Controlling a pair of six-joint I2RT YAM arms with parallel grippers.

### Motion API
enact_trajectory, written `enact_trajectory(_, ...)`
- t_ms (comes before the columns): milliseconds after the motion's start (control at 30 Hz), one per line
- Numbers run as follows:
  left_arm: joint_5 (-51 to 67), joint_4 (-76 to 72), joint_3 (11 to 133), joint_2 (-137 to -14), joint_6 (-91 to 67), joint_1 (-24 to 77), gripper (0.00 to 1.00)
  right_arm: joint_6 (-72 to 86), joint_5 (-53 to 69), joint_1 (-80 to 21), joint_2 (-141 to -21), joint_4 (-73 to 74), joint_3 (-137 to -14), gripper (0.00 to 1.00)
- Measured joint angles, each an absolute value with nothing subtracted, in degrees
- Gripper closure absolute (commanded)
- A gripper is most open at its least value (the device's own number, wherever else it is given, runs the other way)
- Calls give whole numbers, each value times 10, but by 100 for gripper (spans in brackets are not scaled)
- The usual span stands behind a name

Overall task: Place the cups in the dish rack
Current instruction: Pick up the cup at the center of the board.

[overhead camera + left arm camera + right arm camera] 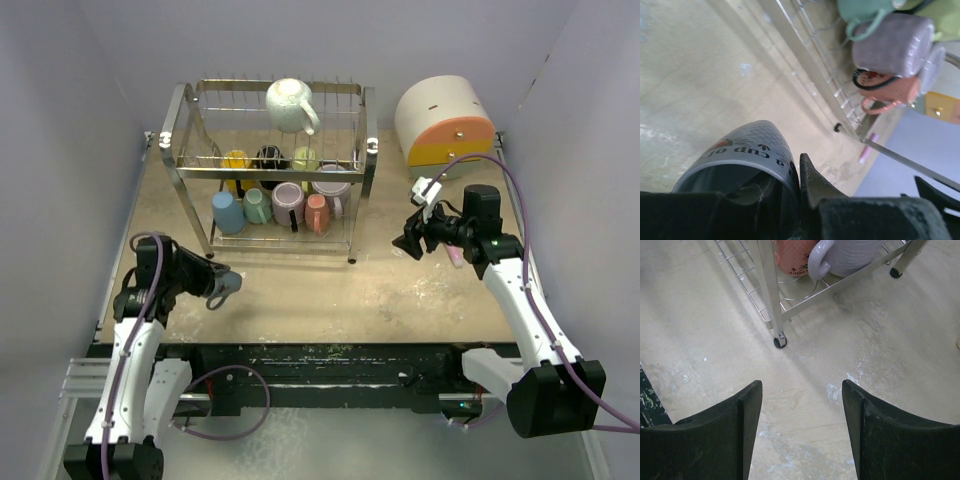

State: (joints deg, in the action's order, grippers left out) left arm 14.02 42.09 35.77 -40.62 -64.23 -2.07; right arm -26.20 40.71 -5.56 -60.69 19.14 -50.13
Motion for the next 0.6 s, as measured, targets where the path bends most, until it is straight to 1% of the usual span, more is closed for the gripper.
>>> enact_trajectory(133,177,420,356,-354,-663,-21,100,-264,416,-56,-607,194,-501,33)
enact_trajectory(300,244,386,324,-306,-690,-20,100,-273,431,-56,-606,198,-501,33)
enact_trajectory(467,301,323,287,-266,-724,-17,100,-290,461,-56,-584,210,-501,33)
enact_trajectory(600,333,242,266,-233,-762,-13,100,-311,486,-56,-569,225,-501,33)
